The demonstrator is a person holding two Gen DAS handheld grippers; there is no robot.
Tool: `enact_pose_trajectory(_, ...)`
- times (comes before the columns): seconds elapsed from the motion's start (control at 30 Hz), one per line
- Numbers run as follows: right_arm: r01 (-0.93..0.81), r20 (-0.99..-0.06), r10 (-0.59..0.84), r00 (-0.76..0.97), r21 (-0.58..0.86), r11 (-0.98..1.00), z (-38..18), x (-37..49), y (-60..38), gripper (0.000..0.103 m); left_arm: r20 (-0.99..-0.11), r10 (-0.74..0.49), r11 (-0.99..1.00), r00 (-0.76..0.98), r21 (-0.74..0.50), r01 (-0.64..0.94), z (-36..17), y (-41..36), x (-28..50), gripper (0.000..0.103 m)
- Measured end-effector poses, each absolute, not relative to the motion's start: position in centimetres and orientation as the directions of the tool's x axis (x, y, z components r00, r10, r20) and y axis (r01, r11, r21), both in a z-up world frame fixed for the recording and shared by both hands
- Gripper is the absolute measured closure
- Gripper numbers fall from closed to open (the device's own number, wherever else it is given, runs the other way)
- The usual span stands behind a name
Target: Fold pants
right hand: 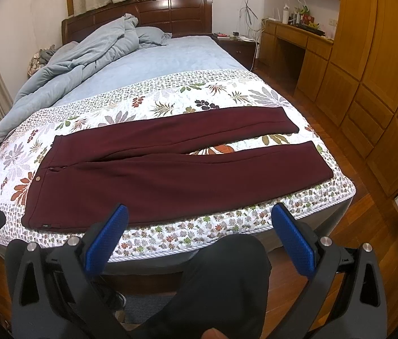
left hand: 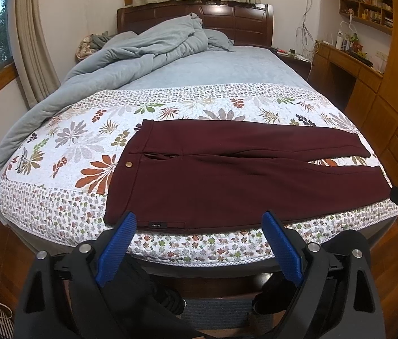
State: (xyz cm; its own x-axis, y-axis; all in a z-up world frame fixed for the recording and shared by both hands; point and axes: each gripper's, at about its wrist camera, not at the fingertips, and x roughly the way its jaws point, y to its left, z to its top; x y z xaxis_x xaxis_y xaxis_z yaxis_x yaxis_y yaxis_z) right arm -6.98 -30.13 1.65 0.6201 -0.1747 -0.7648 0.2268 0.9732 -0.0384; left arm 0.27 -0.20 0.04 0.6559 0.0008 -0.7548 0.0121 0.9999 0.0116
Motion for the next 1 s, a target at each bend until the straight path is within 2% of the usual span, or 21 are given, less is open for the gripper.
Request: enact_pose_trajectory(1.0,0.226,-0.764,-0.178,0.621,-0.043,0.973,2.15,-6.99,-30.11,0.002,-0.753,0.003,1.0,0.658,0.011,0.008,0.23,0.14,0.05,0.012)
